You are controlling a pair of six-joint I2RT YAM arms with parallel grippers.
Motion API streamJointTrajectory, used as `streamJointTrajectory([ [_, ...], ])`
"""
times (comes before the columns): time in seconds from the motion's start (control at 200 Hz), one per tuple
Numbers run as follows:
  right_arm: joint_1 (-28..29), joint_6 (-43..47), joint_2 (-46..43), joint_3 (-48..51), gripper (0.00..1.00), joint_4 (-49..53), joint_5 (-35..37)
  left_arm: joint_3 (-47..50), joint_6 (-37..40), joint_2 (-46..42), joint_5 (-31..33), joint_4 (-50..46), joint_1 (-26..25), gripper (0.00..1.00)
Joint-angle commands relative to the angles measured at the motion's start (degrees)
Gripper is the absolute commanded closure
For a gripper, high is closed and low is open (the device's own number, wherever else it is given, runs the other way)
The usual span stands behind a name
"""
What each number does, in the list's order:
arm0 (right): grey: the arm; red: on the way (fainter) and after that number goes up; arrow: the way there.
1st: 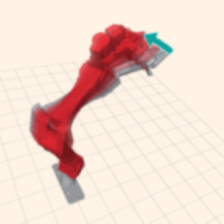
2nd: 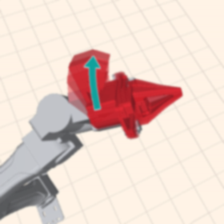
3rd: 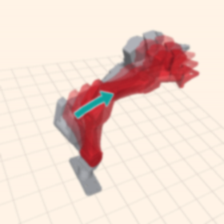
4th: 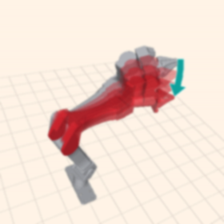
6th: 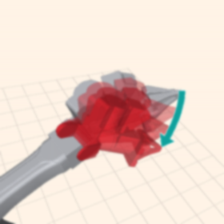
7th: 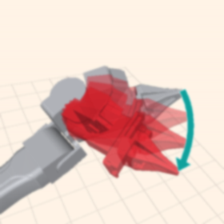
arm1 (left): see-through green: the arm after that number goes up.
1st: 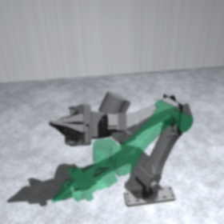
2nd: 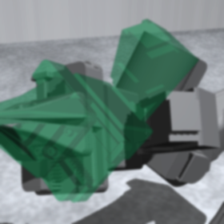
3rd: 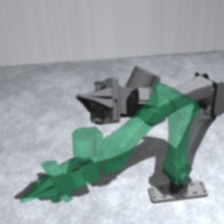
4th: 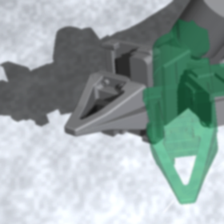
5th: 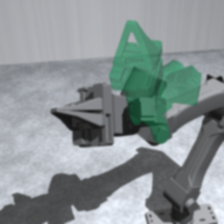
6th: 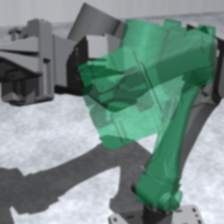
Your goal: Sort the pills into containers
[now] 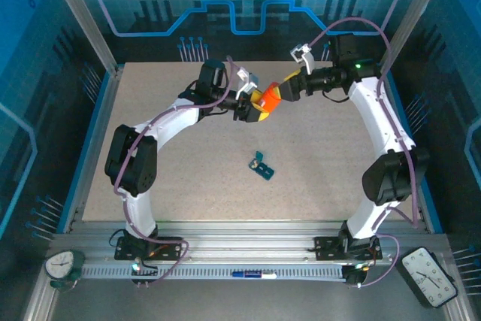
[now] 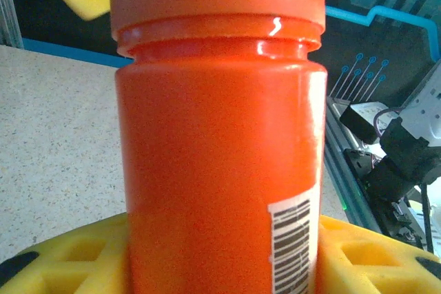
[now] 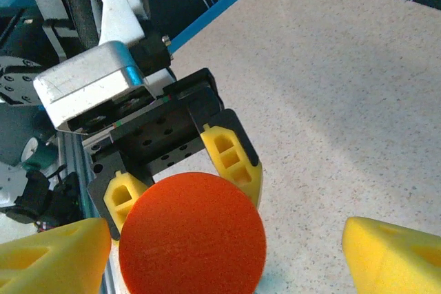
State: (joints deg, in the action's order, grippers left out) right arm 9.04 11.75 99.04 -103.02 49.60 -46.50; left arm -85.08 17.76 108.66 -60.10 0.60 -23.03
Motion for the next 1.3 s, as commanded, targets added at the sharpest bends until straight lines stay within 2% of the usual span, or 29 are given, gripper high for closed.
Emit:
streamJointTrajectory([
  [0.0, 0.86, 2.09, 1.04, -2.79, 0.14, 2.77, 0.06, -2.10, 1.67, 0.44, -3.05, -1.66, 0.29, 1.00],
  [0.33, 1.94, 2.55, 2.63, -2.97, 0.26, 4.16, -0.87, -2.35, 2.10, 0.50, -3.23, -2.18, 0.33, 1.00],
  [0.465, 2.12, 2.58, 2.86, -2.32, 0.36, 4.54, -0.98, -2.63, 2.18, 0.59, -3.36, -2.32, 0.26, 1.00],
  [0.525, 2.23, 2.31, 2.83, -1.81, 0.45, 4.37, -1.03, -2.72, 2.22, 0.59, -3.36, -2.36, 0.32, 1.00],
  [0.605, 2.37, 1.64, 2.55, -0.86, 0.52, 3.64, -1.00, -2.75, 2.23, 0.49, -3.02, -2.19, 0.26, 1.00],
  [0.75, 2.81, -1.50, 1.72, 1.90, 0.56, 0.84, 0.99, -1.84, 1.18, -0.26, -1.04, 0.92, 0.19, 1.00],
  [0.971, 2.94, -14.81, 0.36, 11.76, 0.60, -11.52, 3.33, 5.37, -0.41, -3.71, 8.87, 15.80, -1.29, 1.00],
  [1.111, 3.28, -25.09, 0.24, 18.51, 0.62, -21.65, 4.42, 9.81, 4.89, -5.66, 17.46, 21.48, -4.04, 1.00],
  [1.296, 4.08, -35.49, 0.36, 26.09, 0.63, -31.64, 7.87, 14.36, 6.89, -6.42, 26.68, 31.36, -6.45, 1.00],
])
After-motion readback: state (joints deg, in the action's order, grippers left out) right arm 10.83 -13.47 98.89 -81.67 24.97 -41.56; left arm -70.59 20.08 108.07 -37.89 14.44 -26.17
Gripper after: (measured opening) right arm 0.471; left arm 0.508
